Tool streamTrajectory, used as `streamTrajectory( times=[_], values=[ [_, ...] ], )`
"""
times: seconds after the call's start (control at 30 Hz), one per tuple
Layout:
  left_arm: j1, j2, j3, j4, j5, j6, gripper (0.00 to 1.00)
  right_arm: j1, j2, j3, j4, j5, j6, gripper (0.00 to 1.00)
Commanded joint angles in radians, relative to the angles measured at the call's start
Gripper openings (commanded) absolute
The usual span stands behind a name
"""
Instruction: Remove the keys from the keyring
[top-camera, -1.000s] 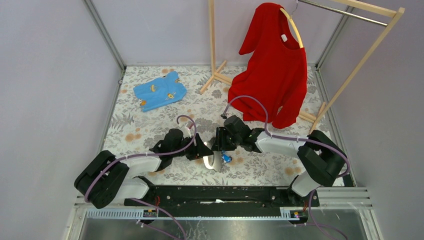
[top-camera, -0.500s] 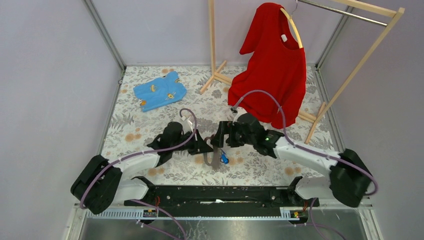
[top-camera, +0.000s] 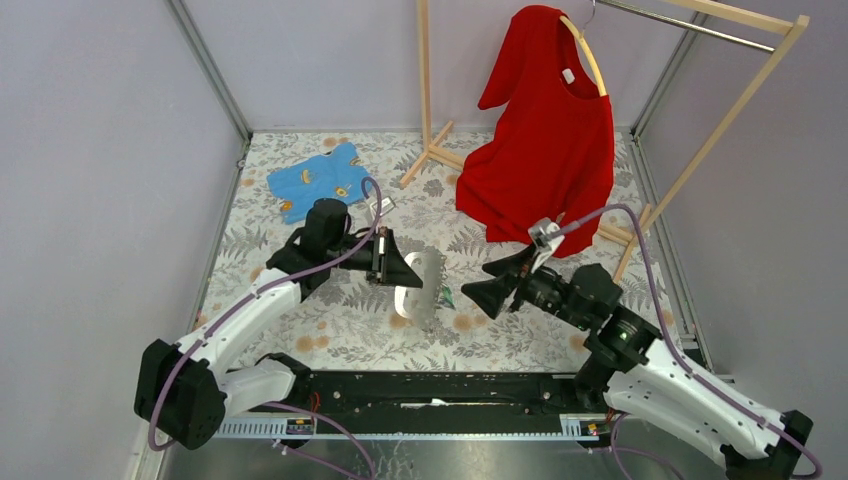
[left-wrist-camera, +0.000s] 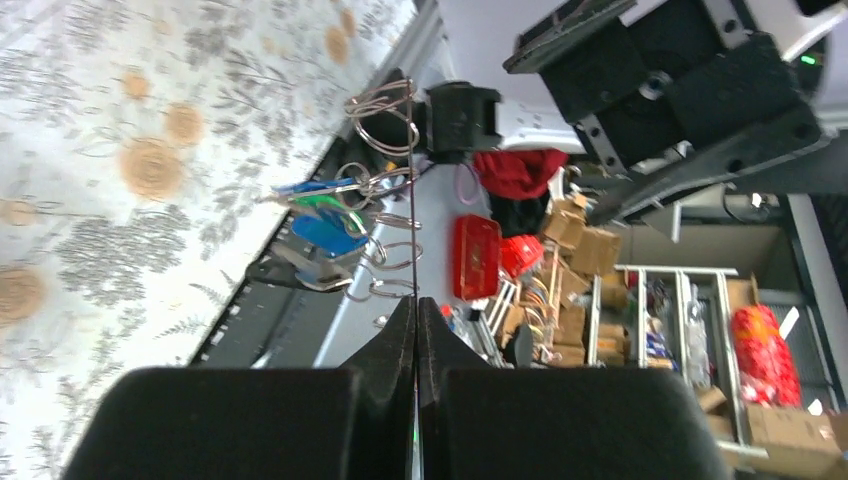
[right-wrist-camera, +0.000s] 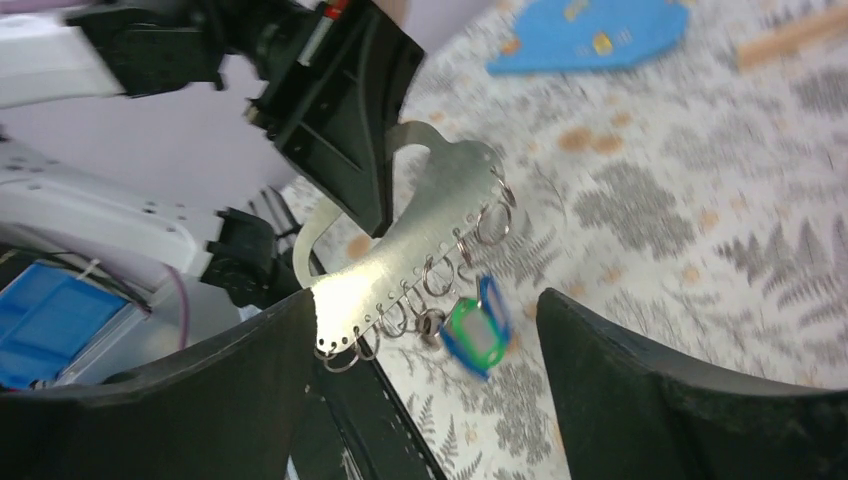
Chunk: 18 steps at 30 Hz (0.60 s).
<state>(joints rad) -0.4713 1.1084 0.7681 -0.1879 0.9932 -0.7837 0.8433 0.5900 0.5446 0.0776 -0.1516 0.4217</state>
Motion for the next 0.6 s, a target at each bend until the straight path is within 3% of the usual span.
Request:
streamTrajectory(
  times=[0.0, 0.17, 0.57],
  values=[
    [0.003, -0.047, 0.084, -0.006, 0.161, -0.118, 0.00, -0.005, -0.092, -0.072, 0.185, -0.121, -0.081, 0.83],
    [0.003, -0.090, 0.101, 0.229, 0.182, -0.394, 0.00, -0.003, -0.149, -0.149, 0.326, -0.233, -0.103, 0.74],
    [0.003, -0.083, 0.230, 0.254, 0.134, -0.539, 0.00, 0.012, -0.199, -0.136, 0.421, -0.367, -0.200, 0.65]
  ],
)
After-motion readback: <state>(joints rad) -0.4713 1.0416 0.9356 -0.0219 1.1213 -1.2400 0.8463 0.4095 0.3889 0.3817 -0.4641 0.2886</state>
